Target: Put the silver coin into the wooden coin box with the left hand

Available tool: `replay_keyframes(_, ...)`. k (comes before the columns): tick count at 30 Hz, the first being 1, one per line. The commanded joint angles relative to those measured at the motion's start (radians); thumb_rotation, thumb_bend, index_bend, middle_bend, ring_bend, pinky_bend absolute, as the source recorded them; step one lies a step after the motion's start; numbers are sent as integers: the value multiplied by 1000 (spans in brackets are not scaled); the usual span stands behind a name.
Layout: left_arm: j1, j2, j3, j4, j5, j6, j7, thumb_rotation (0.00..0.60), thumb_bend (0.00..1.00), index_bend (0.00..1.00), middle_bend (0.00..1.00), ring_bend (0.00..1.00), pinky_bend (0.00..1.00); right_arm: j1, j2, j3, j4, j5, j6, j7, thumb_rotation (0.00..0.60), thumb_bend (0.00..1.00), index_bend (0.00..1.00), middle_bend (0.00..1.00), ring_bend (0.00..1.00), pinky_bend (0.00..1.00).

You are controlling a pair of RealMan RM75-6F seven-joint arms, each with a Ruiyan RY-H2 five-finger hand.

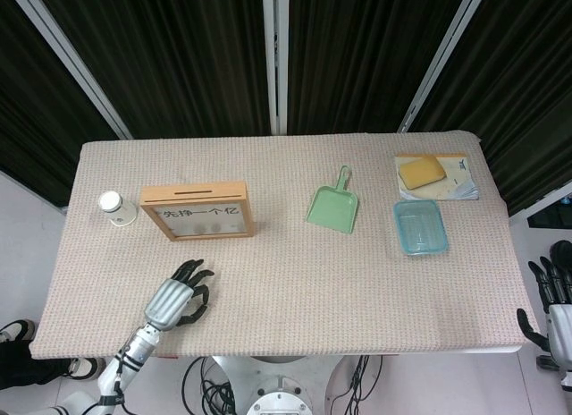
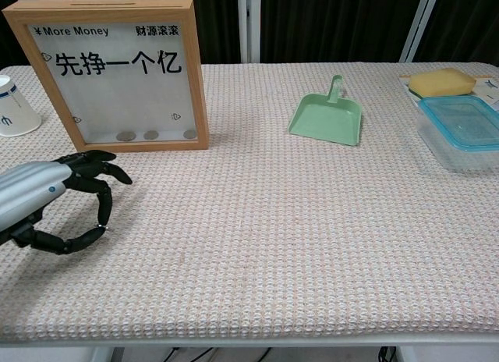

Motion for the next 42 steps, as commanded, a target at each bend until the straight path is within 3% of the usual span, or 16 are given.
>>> replay_keyframes(1,18,57,4,-69,6,41,6,600,449,605,202,34,90,0,0,0,0,-1,0,0,600,335,0,0,0,0)
replay_keyframes(8,54,239,-19,-235,13,149,76,600,446,607,216,34,94,4,2,-2,-5,-12,2,-2,600,336,0,0,0,0)
replay_keyframes(15,50,444,-114,-382,-48,197,71,600,445,620,230,51,101,8,13,-7,-15,-31,6,-6,600,336,0,0,0,0)
replay_keyframes(24,-40,683,-272,-542,-219,59,-4,600,446,620,229,50,99,11,18,-4,-47,-34,12,-42,600,336,0,0,0,0)
replay_keyframes(27,-85,750,-315,-622,-288,-39,-67,600,446,618,230,51,97,15,18,-4,-55,-31,3,-54,600,336,0,0,0,0)
replay_keyframes(33,-187,782,-377,-685,-385,-198,-102,600,446,620,230,50,98,23,13,-6,-68,-39,-6,-74,600,336,0,0,0,0)
replay_keyframes(42,-314,712,-403,-670,-536,-352,-17,600,446,620,229,51,98,27,10,-2,-61,-23,-19,-66,600,335,0,0,0,0)
